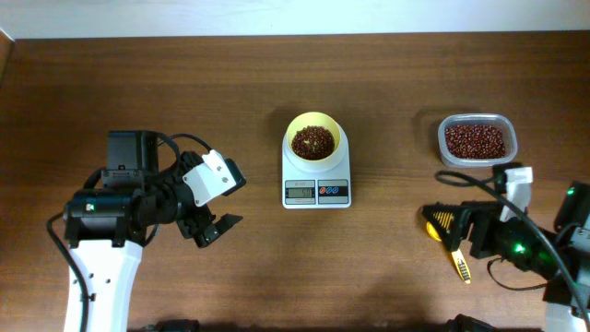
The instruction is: Scoop item into bowl and weigh 50g on scale
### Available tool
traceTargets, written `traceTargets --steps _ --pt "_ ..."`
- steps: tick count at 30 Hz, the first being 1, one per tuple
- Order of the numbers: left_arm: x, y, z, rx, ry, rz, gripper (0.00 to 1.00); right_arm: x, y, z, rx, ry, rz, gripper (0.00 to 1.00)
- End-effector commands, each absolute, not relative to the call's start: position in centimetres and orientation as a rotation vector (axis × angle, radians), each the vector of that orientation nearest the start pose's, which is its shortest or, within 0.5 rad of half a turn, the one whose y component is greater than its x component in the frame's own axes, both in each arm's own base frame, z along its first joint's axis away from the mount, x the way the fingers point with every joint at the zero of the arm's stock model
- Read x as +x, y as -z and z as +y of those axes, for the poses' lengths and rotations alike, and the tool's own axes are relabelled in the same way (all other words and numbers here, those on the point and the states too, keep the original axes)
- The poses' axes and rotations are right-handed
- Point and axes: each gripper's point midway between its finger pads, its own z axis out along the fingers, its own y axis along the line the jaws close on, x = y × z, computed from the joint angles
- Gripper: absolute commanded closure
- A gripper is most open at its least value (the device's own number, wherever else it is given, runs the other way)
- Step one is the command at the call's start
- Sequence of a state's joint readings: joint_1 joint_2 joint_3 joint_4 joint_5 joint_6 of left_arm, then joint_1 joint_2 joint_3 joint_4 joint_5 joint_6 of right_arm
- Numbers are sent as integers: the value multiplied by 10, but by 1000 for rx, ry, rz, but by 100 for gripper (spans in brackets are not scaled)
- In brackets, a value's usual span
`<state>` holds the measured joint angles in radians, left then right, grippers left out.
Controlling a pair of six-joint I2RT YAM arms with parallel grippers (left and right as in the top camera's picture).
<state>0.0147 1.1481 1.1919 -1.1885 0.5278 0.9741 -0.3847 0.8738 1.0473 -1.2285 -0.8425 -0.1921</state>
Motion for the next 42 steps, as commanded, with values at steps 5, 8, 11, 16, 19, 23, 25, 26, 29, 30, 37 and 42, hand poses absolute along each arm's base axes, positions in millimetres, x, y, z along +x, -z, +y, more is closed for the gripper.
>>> traceTargets --steps 5,8,11,16,19,23,25,26,29,30,37,42 --pt "246 -225 -85 1293 352 2131 1 210 -222 70 -223 -846 2143 2" --pt "246 -225 -85 1293 352 2131 1 202 -218 78 -298 -830 2052 1" --pt "246 -225 -85 1293 352 2131 1 196 -222 81 -324 -814 2019 1" --pt "246 -225 -85 1293 352 2131 1 188 -223 84 -338 -792 2000 1" --pt "246 -225 -85 1293 352 2131 1 186 -220 85 -341 -797 1996 1" --pt "246 -225 -85 1293 352 2131 1 183 -215 88 -338 -832 2000 1" --pt "246 -225 -85 1293 352 2131 1 181 -208 89 -325 -848 2018 1" --pt "246 -225 -85 1293 352 2131 1 181 -205 89 -321 -853 2023 1" --pt "246 -225 -85 1293 352 2131 1 181 -203 89 -318 -854 2027 1" --pt "246 -225 -85 1293 352 2131 1 182 -201 88 -314 -847 2033 1" --pt "246 -225 -85 1293 352 2131 1 187 -219 77 -428 -522 1923 1" --pt "246 -225 -85 1293 352 2131 1 175 -230 80 -480 -424 1823 1"
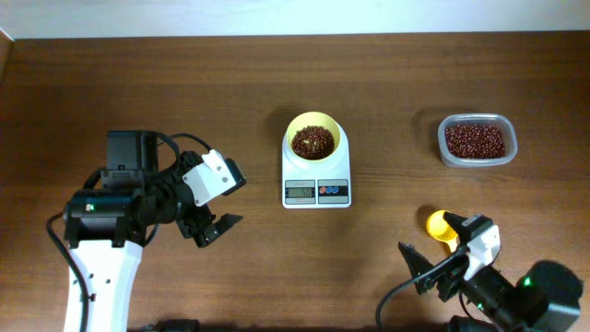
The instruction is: Scoop item into bowl and weigh 50g on scale
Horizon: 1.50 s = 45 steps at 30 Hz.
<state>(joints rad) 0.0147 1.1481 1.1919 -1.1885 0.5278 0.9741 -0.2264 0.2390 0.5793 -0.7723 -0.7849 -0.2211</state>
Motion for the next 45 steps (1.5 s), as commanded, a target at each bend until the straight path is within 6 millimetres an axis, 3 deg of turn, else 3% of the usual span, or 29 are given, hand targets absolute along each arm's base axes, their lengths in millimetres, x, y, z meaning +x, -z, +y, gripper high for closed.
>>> traceTargets --steps 1,6,22,45 --pt "246 -225 -85 1293 352 2131 1 175 -225 80 -484 -415 1807 1" --pt "246 -225 -85 1293 352 2131 1 196 -212 63 -254 -426 1751 1" --pt "246 -225 -85 1293 352 2131 1 226 -208 59 -301 -307 1514 1" --pt "246 -225 -85 1293 352 2131 1 235 -209 49 -276 -234 1413 1"
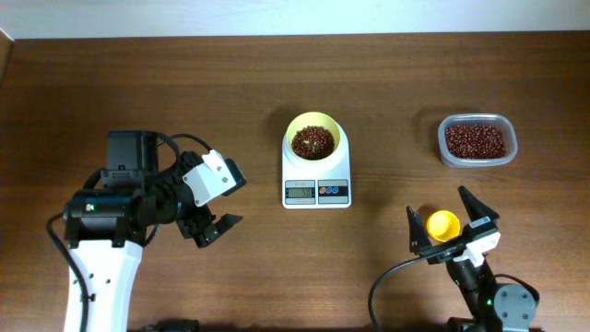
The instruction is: Scoop item into bowl and weigh 50g on scale
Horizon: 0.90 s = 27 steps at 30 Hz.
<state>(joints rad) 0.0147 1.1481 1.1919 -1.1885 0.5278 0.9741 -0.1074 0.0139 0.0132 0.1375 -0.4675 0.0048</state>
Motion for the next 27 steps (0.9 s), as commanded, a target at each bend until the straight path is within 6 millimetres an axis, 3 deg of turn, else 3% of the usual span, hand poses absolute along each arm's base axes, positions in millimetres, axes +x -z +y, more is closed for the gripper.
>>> traceTargets --steps 1,12,27 --pt "246 -225 -85 1293 352 2131 1 236 -209 46 -260 -221 1415 1" --pt "246 -225 -85 1293 352 2131 1 243 -162 24 -197 -96 1612 1" --pt "246 -225 -85 1293 352 2131 1 243 -162 24 -237 -54 1607 1"
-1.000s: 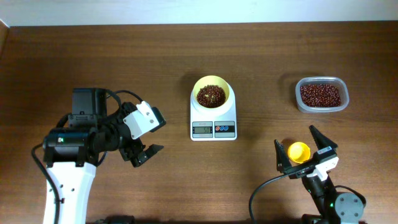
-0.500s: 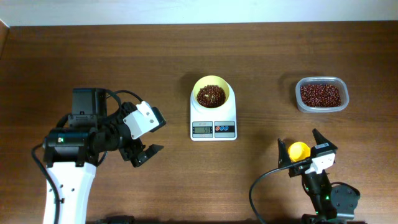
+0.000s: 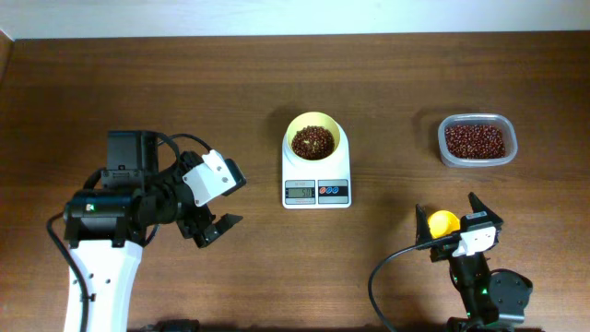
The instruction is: Scoop item into bowl and weigh 50g on scale
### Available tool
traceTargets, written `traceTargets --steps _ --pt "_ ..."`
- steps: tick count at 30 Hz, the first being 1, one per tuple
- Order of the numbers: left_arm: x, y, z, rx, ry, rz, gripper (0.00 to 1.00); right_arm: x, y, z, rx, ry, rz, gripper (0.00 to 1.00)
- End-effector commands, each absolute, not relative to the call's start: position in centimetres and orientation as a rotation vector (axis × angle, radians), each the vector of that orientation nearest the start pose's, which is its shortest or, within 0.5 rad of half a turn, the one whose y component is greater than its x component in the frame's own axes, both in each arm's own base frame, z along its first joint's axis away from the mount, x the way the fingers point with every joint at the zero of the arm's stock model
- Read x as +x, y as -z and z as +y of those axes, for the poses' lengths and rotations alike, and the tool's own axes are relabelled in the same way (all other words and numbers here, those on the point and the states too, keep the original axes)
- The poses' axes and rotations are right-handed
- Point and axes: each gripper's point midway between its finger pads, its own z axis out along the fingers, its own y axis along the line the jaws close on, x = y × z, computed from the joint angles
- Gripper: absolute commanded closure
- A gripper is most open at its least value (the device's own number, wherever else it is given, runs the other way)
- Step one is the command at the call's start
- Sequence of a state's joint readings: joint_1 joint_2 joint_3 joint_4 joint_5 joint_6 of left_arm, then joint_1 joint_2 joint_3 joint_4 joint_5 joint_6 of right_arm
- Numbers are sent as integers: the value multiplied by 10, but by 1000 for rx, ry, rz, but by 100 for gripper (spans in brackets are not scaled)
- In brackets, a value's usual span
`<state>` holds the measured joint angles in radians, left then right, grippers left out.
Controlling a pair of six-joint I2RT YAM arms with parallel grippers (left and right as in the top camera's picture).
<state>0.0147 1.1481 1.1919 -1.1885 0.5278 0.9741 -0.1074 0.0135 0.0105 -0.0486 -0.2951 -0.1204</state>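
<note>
A yellow bowl (image 3: 313, 140) holding red beans sits on the white scale (image 3: 316, 191) at the table's centre. The yellow scoop (image 3: 443, 221) lies on the table at the front right, its handle hidden under my right arm. My right gripper (image 3: 451, 214) is open, one finger on each side of the scoop's head and not closed on it. Far to the left, my left gripper (image 3: 219, 197) hangs open and holds nothing.
A clear plastic container (image 3: 477, 140) of red beans stands at the back right, behind the scoop. A black cable (image 3: 392, 277) loops beside the right arm near the front edge.
My right gripper has shifted slightly to the right and back toward the front edge, still open around the scoop's head. The scoop, bowl and left arm are unchanged.
At first my right arm reached in from the right, its gripper over the scoop, whose handle showed. Then the arm was low at the front edge, open beside the scoop. After that it straddled the scoop's head, as it does now. The left arm never moved.
</note>
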Motion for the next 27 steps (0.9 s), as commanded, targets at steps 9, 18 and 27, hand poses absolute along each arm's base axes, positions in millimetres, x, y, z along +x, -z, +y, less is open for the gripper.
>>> traceTargets --steps 9,18,27 --pt "246 -225 -85 1293 352 2131 1 243 -161 24 -237 -55 1609 1" --pt "246 -225 -85 1293 352 2131 1 242 -161 30 -257 -80 1607 1" --pt "246 -225 -85 1293 352 2131 1 243 -161 28 -251 -67 1608 1"
